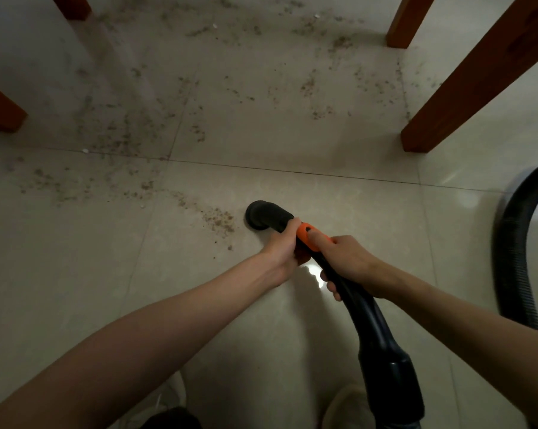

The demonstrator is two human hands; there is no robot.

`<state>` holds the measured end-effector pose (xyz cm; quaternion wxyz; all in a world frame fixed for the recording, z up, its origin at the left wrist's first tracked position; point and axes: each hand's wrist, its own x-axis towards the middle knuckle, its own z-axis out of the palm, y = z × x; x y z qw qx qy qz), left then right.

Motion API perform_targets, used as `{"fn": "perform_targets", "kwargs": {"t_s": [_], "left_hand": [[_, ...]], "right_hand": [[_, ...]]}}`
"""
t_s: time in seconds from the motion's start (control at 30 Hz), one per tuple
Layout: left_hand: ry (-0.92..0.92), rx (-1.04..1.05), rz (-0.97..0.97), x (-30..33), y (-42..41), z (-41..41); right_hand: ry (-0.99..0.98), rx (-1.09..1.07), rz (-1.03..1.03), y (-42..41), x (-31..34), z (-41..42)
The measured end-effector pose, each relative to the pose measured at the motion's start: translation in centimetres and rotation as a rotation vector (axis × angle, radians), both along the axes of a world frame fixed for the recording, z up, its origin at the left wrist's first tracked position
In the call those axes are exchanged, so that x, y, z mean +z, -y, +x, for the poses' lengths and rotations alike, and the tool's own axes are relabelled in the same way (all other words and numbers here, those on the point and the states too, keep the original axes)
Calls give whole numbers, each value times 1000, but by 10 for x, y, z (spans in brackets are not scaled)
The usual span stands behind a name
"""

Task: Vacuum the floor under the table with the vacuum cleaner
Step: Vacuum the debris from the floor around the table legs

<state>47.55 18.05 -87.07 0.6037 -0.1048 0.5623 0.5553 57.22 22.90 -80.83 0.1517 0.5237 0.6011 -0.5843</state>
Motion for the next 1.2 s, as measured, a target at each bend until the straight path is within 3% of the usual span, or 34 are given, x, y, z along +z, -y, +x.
{"fn": "perform_targets", "kwargs": {"t_s": [0.2,0.53,0.8,1.2], "left_hand": [[11,23,-5,-1,8,8],[-23,-214,-28,7,-37,5],[-39,-100,-19,0,-6,5],[-23,117,-92,-4,44,19]], "right_hand": [[23,34,-38,1,1,5],[100,-118,263,-3,2,4],[25,-25,30,3,6,2],[53,204,-91,25,9,0]]}}
